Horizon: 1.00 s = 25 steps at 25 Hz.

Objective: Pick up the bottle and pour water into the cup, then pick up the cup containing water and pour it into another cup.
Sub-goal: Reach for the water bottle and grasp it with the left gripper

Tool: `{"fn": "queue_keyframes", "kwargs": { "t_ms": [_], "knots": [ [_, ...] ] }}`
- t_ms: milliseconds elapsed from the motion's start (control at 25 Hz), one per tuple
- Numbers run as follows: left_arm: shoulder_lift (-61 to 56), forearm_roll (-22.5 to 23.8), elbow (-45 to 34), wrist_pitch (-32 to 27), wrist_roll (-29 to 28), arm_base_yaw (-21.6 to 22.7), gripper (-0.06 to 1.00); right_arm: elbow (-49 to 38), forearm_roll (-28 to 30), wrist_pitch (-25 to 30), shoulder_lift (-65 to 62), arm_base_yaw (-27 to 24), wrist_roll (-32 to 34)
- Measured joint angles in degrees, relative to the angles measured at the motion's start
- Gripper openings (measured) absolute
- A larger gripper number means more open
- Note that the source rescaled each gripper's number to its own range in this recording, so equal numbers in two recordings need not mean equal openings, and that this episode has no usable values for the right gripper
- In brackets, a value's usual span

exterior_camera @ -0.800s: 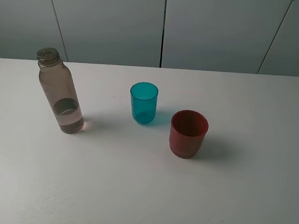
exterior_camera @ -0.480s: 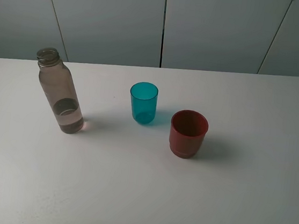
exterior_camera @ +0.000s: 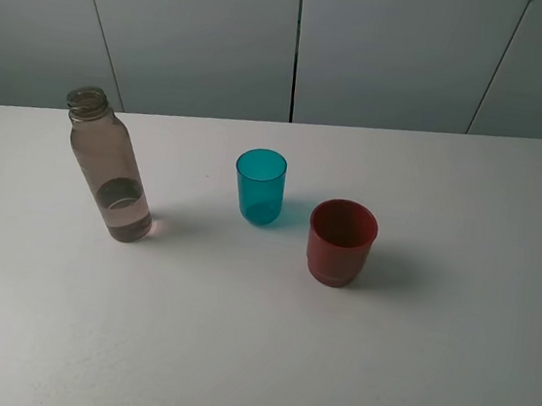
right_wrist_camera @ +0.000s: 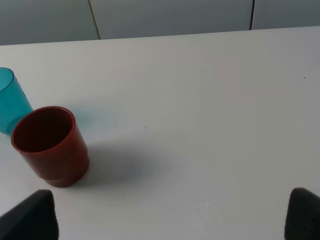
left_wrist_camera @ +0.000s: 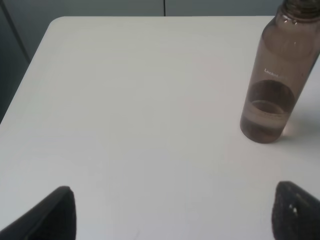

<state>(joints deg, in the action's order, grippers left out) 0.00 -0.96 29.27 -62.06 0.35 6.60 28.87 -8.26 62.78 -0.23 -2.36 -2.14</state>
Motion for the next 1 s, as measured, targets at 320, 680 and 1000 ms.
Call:
{"fn": "queue_keyframes", "kwargs": {
  "t_ms": [320, 680, 1000],
  "knots": [
    [5.9, -1.0, 8.0, 0.8, 7.6, -0.1, 1.00, 0.0, 0.0, 0.0, 0.0, 0.0, 0.0],
    [26.9, -5.6, 12.7, 5.0, 11.9, -0.2, 1.00, 0.0, 0.0, 0.0, 0.0, 0.0, 0.0],
    [42.2, -11.6, 12.7, 5.9, 13.4, -0.3, 1.00, 0.0, 0.0, 0.0, 0.0, 0.0, 0.0]
  ]
}}
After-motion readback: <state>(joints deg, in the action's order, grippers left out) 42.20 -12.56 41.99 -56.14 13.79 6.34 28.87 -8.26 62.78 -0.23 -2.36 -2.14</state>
